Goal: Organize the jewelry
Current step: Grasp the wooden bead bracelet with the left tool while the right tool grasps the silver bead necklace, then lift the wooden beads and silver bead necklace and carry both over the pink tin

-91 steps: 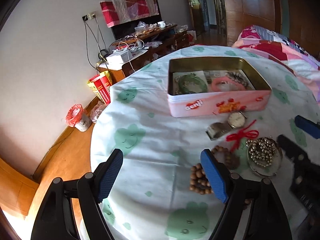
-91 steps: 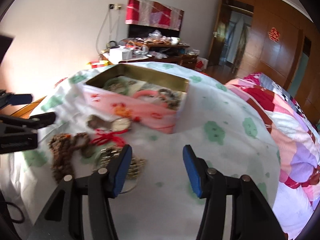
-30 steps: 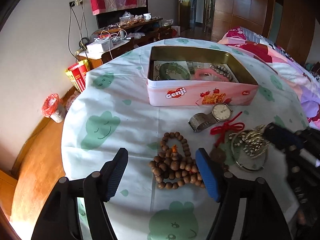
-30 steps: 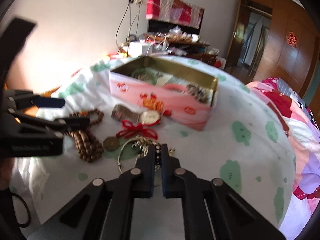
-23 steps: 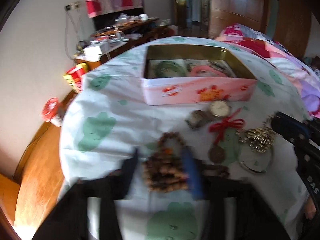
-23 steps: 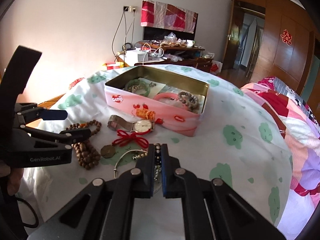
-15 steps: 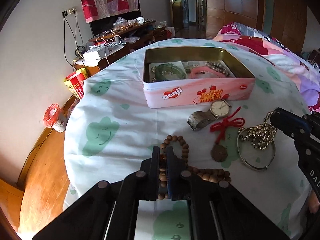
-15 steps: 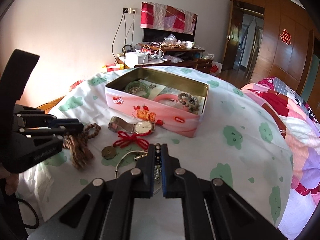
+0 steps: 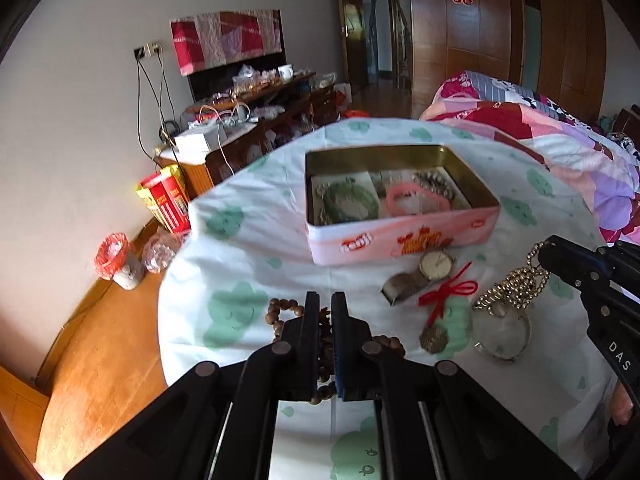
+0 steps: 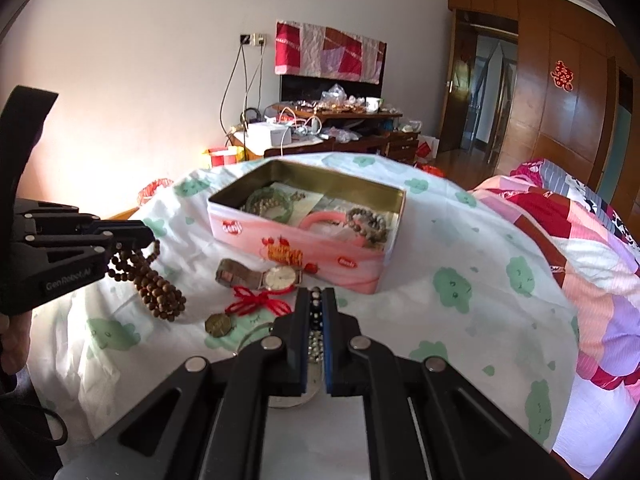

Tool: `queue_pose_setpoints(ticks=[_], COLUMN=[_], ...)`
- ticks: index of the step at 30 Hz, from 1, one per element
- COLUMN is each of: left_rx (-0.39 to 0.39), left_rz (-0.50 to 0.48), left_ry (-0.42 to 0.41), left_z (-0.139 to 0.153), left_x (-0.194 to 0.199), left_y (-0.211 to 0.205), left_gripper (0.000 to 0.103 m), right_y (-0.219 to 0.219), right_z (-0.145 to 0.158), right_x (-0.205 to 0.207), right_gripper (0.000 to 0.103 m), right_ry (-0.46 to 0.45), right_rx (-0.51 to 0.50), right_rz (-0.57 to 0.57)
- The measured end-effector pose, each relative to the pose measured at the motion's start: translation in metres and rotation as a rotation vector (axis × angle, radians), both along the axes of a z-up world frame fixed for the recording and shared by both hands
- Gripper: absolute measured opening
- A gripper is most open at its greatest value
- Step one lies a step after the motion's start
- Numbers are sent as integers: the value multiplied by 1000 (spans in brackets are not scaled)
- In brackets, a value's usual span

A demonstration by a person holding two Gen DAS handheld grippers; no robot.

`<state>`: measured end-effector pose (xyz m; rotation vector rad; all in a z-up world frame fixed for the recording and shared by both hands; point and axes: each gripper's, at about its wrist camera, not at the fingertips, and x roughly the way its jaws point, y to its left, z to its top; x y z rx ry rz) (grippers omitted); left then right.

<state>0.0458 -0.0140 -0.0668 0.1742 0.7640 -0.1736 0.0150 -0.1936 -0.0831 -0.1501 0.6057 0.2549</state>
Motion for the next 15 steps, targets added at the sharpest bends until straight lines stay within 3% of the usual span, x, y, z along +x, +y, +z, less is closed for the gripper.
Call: queue_pose_setpoints(ticks=[15], left_rx=[-7], left_rz=[-18], left_ry=[-84], left_z=[38], left_x=[6], left_y=[-2], left_gripper=[5], right_y=[-6], right_z=[22], right_x=[0], right_gripper=[7], right_ry=[-53], right_rx=[10], right_rz=[-1])
